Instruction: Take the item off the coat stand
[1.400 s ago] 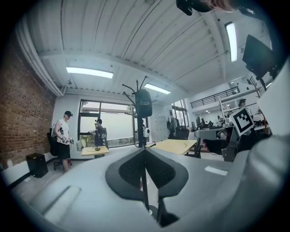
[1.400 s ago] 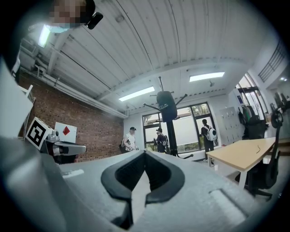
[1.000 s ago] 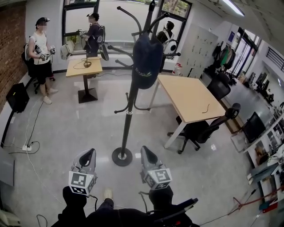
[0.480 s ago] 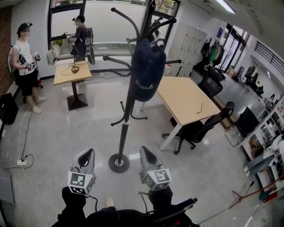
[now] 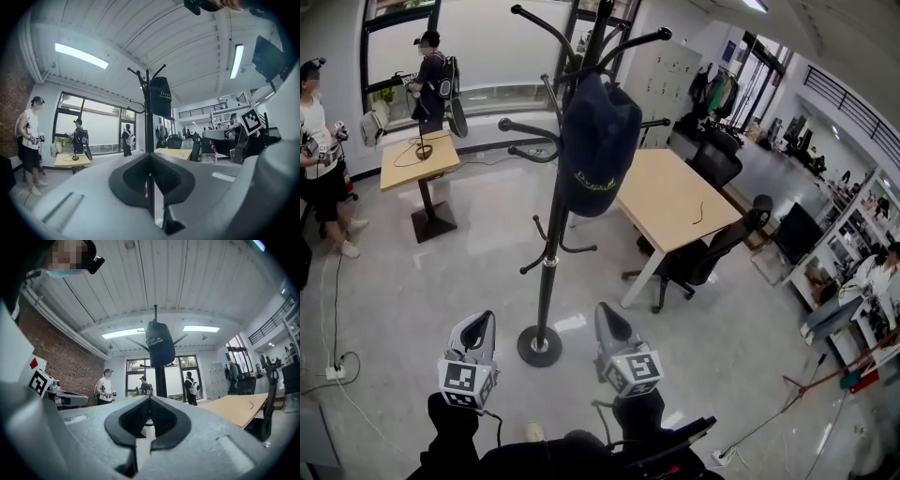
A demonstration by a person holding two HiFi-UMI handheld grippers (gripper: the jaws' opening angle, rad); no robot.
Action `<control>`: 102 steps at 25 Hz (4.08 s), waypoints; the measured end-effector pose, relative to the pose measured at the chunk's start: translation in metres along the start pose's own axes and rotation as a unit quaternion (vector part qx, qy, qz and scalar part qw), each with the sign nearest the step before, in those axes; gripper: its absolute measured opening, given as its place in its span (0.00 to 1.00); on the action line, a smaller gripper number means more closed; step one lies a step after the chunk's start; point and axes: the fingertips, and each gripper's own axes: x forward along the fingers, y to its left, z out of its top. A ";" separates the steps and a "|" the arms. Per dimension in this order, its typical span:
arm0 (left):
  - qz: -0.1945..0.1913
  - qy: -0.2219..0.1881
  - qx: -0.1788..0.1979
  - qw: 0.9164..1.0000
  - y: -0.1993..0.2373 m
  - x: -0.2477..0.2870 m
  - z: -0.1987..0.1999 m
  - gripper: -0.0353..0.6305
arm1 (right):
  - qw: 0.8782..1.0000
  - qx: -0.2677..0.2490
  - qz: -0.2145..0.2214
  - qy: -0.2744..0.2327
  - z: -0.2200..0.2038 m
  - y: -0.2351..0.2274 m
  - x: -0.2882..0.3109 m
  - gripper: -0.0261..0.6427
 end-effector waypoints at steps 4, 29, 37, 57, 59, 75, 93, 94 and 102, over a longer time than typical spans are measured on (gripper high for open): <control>-0.014 -0.001 0.002 1.000 -0.001 0.010 0.000 0.06 | 1.000 -0.005 -0.007 -0.008 0.010 -0.005 0.003 0.04; 0.001 -0.007 -0.006 1.000 0.037 0.007 0.002 0.06 | 0.985 -0.113 0.008 -0.130 0.171 0.009 0.069 0.04; 0.009 -0.009 0.010 1.000 0.047 0.005 0.003 0.06 | 0.983 -0.124 0.013 -0.139 0.188 0.010 0.090 0.06; 0.018 -0.006 0.025 1.000 0.060 0.001 0.004 0.06 | 0.981 -0.130 -0.008 -0.145 0.218 0.008 0.119 0.27; 0.020 -0.007 0.025 0.999 0.062 0.002 0.003 0.06 | 0.981 -0.130 -0.009 -0.143 0.220 0.007 0.123 0.30; 0.041 -0.015 0.025 0.999 0.079 0.004 0.002 0.06 | 0.980 -0.143 -0.007 -0.140 0.238 0.009 0.149 0.32; 0.054 -0.020 0.020 0.998 0.086 0.002 0.003 0.06 | 0.979 -0.148 -0.016 -0.141 0.238 0.006 0.154 0.20; 0.054 -0.020 0.021 0.998 0.086 0.002 0.003 0.06 | 0.979 -0.148 -0.016 -0.141 0.239 0.006 0.154 0.19; 0.057 -0.021 0.022 0.998 0.085 0.000 0.006 0.06 | 0.980 -0.147 -0.022 -0.136 0.241 0.003 0.154 0.14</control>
